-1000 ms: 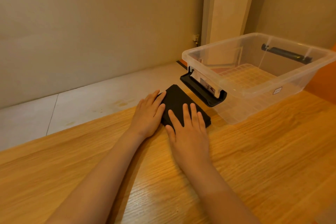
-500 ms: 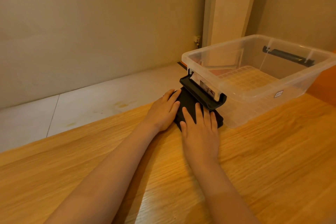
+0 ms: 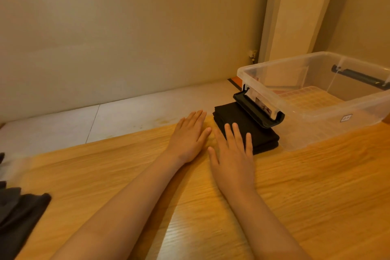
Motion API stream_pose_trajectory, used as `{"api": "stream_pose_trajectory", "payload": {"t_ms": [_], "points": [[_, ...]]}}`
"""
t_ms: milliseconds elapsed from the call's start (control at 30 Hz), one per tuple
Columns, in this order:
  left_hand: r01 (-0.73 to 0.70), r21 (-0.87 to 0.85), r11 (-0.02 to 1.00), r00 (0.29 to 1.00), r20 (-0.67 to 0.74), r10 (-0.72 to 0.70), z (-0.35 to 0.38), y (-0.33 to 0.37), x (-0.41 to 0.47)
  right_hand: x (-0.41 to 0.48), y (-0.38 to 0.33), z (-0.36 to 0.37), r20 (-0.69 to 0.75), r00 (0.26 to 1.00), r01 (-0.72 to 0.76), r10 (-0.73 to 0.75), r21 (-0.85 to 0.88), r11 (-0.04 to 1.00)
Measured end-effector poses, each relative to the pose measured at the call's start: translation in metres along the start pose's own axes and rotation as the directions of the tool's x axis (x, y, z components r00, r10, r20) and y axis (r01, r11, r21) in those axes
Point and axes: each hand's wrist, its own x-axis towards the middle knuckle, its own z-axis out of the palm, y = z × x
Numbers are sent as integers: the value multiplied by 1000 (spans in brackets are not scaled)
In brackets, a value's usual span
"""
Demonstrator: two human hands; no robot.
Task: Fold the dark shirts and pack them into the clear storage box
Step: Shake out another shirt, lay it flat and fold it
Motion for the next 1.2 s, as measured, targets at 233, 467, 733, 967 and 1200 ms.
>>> {"api": "stream_pose_trajectory", "payload": {"t_ms": [233,467,733,967,1200], "points": [[115,140,984,993,-7,-115,-38,-31,-98,-14,-39,0,53,959,279,-277,-34,960],[229,219,948,972,-101,-212,-72,-65,-206,-75,-119,5,37,826,557,-562,89,825],[324,330,887,935,-255,-247,-105,-103,-307,-115,-196,15,16,760,635,-649,195,748],[454,183,872,822,-463,-331,-150,-149,-383,-124,-293,7,-9,682,670,-731,408,621],[592,-100,800,647,-533,-546,-195,-216,-400,-82,-390,-7,-29,722,585,-691,560,587]]}}
